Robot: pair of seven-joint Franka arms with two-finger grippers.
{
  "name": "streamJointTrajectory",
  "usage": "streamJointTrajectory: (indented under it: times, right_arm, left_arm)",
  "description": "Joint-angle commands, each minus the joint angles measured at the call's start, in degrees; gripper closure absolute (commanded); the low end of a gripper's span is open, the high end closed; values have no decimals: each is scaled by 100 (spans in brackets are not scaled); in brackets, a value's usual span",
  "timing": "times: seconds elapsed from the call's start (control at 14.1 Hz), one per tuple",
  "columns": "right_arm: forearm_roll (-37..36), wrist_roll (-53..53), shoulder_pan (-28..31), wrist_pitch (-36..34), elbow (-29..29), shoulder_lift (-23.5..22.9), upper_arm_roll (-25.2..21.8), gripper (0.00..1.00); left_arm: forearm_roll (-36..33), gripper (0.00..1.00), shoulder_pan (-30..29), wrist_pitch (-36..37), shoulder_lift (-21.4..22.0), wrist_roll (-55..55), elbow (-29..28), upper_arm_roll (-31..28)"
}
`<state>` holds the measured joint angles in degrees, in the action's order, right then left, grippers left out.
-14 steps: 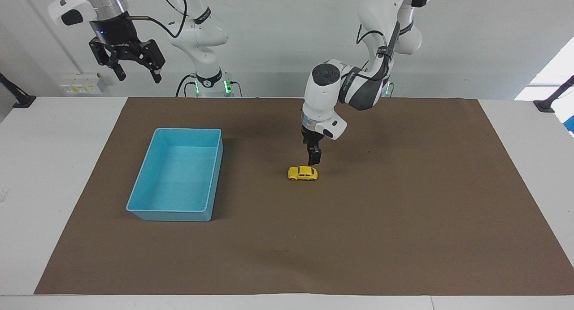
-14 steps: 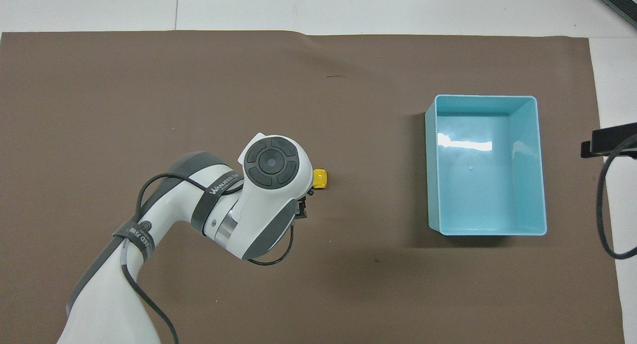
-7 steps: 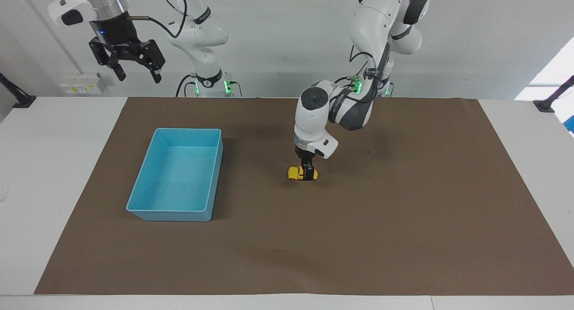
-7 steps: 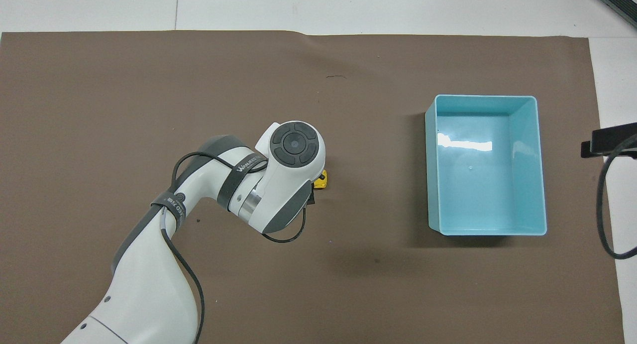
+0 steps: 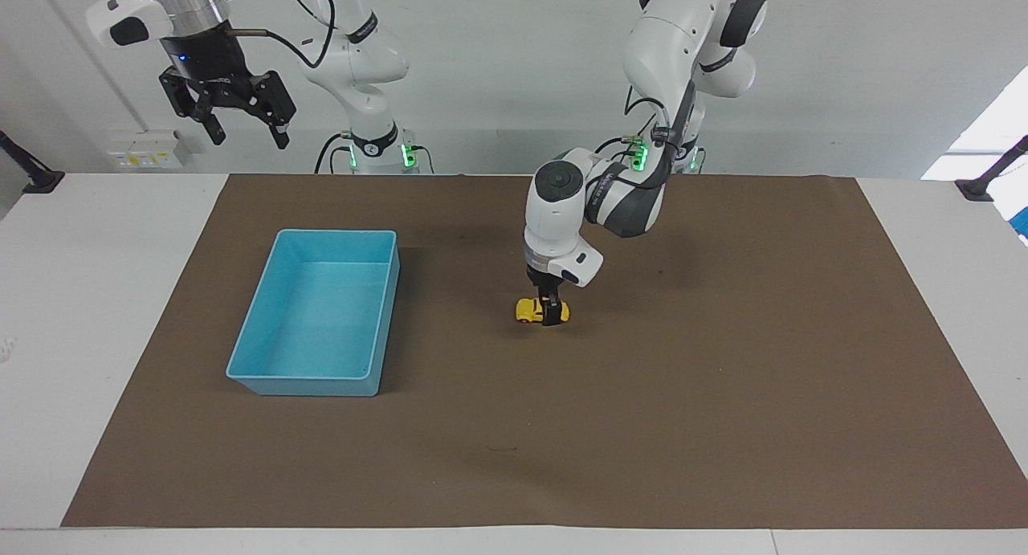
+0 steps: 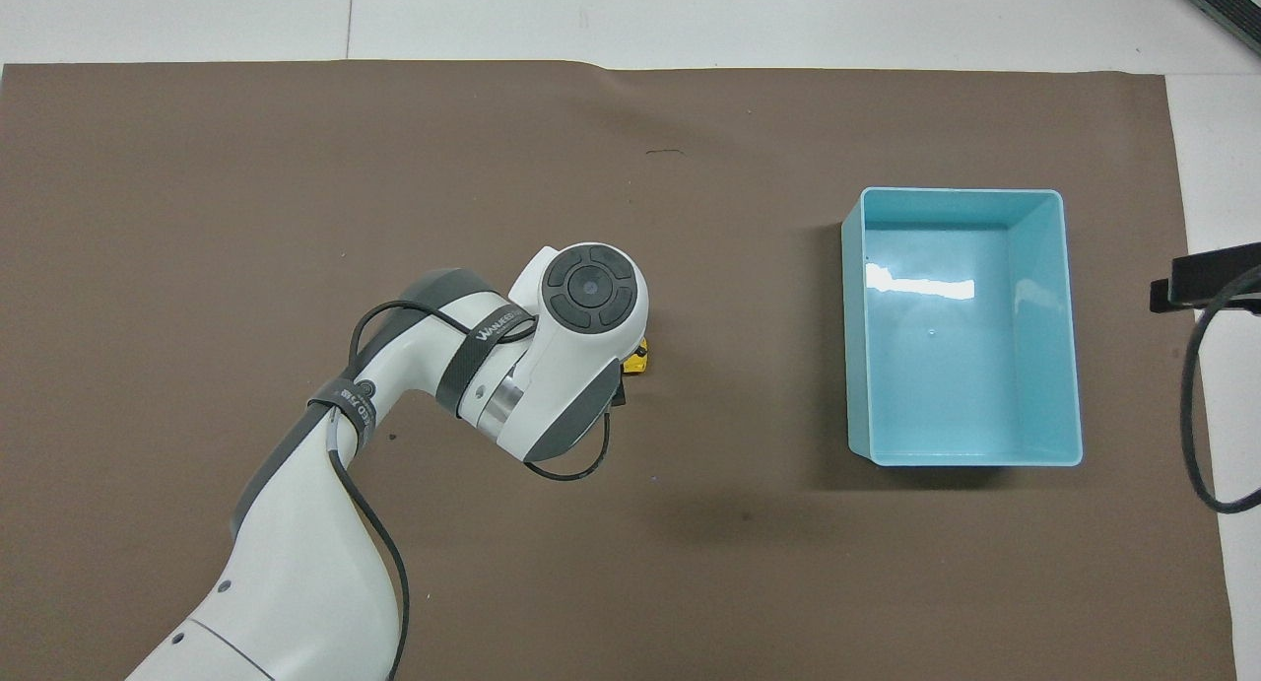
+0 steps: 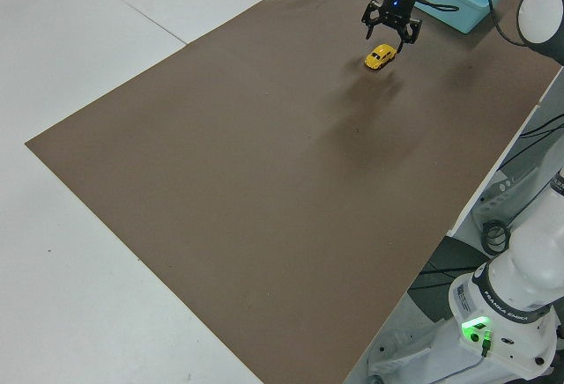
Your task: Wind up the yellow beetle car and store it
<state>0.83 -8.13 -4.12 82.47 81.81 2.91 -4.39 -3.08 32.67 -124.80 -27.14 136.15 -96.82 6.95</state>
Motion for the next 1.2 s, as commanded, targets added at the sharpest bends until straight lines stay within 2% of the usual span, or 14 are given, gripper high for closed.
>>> streamJointTrajectory:
  times: [0.0,0.43,0.57,0.85,0.92,1.13]
  right_arm:
    - [58,-93,43,-73,28,61,17,0]
    - [58,-93,43,-73,28,61,17,0]
    - [58,-93,43,-73,28,61,17,0]
    - [58,-93,43,-73,28,61,17,0]
    - [58,-93,43,-73,28,61,17,0]
    - [58,-93,43,-73,28,61,17,0]
  left_arm:
    - [-158,0,108,-62,7,149,-170,-97]
    - [-158,0,99,-88,7,149,-144,-97]
    - [-158,30,73,-141,7,140,-153,-97]
    - [-158,71,72,-167,7,114,-180,-89]
    - [-158,77,72,-185,7,105,-180,-89]
    - [-158,79,72,-246,7,105,-206,-89]
